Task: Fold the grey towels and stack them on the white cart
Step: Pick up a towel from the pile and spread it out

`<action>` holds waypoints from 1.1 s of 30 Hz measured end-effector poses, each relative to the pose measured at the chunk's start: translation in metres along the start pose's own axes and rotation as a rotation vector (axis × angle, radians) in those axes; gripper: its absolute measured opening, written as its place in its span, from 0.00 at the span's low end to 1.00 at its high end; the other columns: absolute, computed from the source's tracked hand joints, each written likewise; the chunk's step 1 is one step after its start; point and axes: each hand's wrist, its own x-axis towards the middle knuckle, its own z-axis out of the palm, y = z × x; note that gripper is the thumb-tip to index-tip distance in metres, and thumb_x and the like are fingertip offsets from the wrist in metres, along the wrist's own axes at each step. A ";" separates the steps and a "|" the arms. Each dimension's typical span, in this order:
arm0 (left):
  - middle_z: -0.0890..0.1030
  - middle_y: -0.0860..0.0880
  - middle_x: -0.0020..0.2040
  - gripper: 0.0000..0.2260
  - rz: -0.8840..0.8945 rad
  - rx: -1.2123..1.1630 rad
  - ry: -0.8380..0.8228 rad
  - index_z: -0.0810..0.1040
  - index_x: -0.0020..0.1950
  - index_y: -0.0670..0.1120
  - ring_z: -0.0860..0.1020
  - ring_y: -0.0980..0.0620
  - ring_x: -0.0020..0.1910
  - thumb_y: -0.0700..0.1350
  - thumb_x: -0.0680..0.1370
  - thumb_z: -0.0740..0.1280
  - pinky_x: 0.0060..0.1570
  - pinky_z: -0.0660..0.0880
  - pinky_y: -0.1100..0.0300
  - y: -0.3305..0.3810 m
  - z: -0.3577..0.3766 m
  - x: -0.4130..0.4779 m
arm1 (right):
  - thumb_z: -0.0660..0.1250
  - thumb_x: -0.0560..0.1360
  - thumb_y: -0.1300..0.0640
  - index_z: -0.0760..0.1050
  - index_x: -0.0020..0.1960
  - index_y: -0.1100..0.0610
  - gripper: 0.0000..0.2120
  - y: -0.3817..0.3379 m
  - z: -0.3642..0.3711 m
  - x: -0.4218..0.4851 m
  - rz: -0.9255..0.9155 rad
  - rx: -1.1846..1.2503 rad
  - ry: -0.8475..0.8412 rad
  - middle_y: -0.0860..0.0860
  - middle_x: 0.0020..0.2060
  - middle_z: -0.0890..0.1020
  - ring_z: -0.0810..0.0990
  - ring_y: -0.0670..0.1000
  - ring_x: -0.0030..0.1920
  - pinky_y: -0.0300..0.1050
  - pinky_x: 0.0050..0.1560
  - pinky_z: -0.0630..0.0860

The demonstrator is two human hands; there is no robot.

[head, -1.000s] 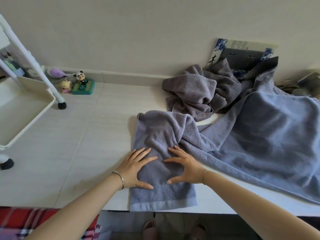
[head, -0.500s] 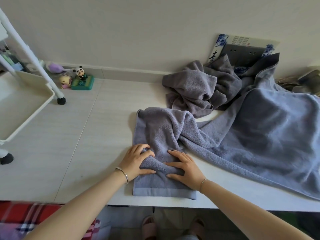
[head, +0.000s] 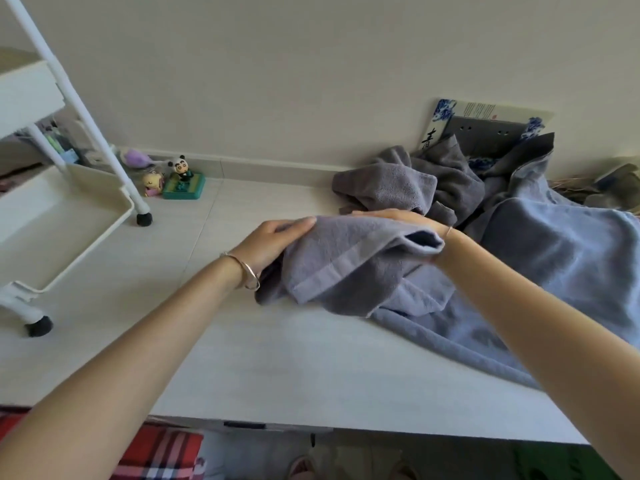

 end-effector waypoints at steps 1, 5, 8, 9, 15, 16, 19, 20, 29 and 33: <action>0.84 0.46 0.51 0.18 -0.022 -0.085 0.051 0.81 0.56 0.41 0.81 0.52 0.49 0.54 0.77 0.64 0.50 0.76 0.63 0.010 -0.006 0.000 | 0.51 0.82 0.60 0.70 0.54 0.53 0.10 -0.019 0.005 0.001 -0.034 0.165 0.104 0.45 0.34 0.80 0.78 0.36 0.27 0.26 0.35 0.73; 0.83 0.49 0.42 0.16 -0.147 -0.351 0.412 0.81 0.49 0.43 0.82 0.55 0.37 0.56 0.75 0.67 0.33 0.77 0.69 0.015 -0.031 0.005 | 0.52 0.80 0.44 0.76 0.59 0.56 0.21 -0.027 0.011 0.038 -0.060 0.499 0.054 0.51 0.46 0.83 0.78 0.49 0.48 0.43 0.59 0.72; 0.80 0.46 0.39 0.17 -0.297 -0.387 0.665 0.78 0.49 0.42 0.78 0.50 0.35 0.56 0.76 0.66 0.33 0.76 0.62 -0.022 -0.053 0.007 | 0.52 0.81 0.44 0.65 0.71 0.55 0.23 0.005 0.023 0.056 0.058 0.393 0.110 0.53 0.62 0.76 0.75 0.53 0.60 0.49 0.64 0.69; 0.79 0.44 0.39 0.16 -0.332 -0.328 0.731 0.76 0.49 0.42 0.77 0.47 0.34 0.56 0.76 0.66 0.35 0.75 0.58 -0.039 -0.059 0.005 | 0.54 0.81 0.45 0.65 0.71 0.55 0.22 0.019 0.029 0.055 0.076 0.307 0.117 0.53 0.64 0.74 0.74 0.53 0.61 0.48 0.61 0.70; 0.74 0.43 0.60 0.28 -0.451 0.212 0.810 0.67 0.66 0.37 0.76 0.39 0.56 0.52 0.73 0.70 0.49 0.73 0.53 -0.103 -0.058 -0.006 | 0.66 0.76 0.51 0.77 0.60 0.54 0.13 0.081 0.052 0.032 -0.054 -0.312 0.124 0.46 0.55 0.79 0.76 0.45 0.57 0.28 0.58 0.70; 0.72 0.42 0.64 0.32 -0.360 0.428 0.821 0.65 0.68 0.37 0.73 0.39 0.61 0.54 0.72 0.71 0.55 0.72 0.52 -0.105 -0.053 -0.007 | 0.69 0.75 0.52 0.77 0.59 0.54 0.14 0.087 0.054 0.028 -0.089 -0.365 0.115 0.45 0.53 0.79 0.76 0.45 0.56 0.28 0.57 0.70; 0.68 0.40 0.68 0.36 0.096 0.860 0.623 0.66 0.70 0.42 0.67 0.40 0.67 0.65 0.70 0.64 0.64 0.66 0.47 -0.109 -0.038 -0.006 | 0.74 0.69 0.47 0.77 0.58 0.51 0.20 0.106 0.055 0.025 -0.159 -0.547 0.142 0.45 0.54 0.78 0.75 0.45 0.57 0.40 0.63 0.70; 0.68 0.42 0.70 0.38 0.164 0.930 0.494 0.67 0.70 0.45 0.65 0.41 0.68 0.69 0.69 0.58 0.67 0.64 0.47 -0.112 -0.034 -0.003 | 0.74 0.68 0.45 0.76 0.60 0.51 0.23 0.110 0.054 0.026 -0.166 -0.624 0.163 0.44 0.55 0.77 0.74 0.44 0.57 0.41 0.63 0.69; 0.62 0.49 0.74 0.35 -0.181 1.372 -0.002 0.52 0.76 0.50 0.62 0.46 0.72 0.69 0.75 0.48 0.69 0.58 0.52 -0.114 -0.023 0.022 | 0.68 0.75 0.52 0.71 0.38 0.53 0.09 0.109 0.025 0.031 -0.082 -0.736 0.088 0.45 0.27 0.71 0.67 0.45 0.30 0.35 0.34 0.63; 0.73 0.49 0.65 0.37 -0.273 1.475 -0.162 0.61 0.73 0.50 0.74 0.50 0.57 0.73 0.72 0.51 0.47 0.69 0.62 -0.099 -0.030 0.020 | 0.67 0.74 0.44 0.76 0.40 0.51 0.12 0.090 0.016 0.037 -0.016 -0.691 0.022 0.45 0.26 0.75 0.72 0.44 0.31 0.39 0.41 0.72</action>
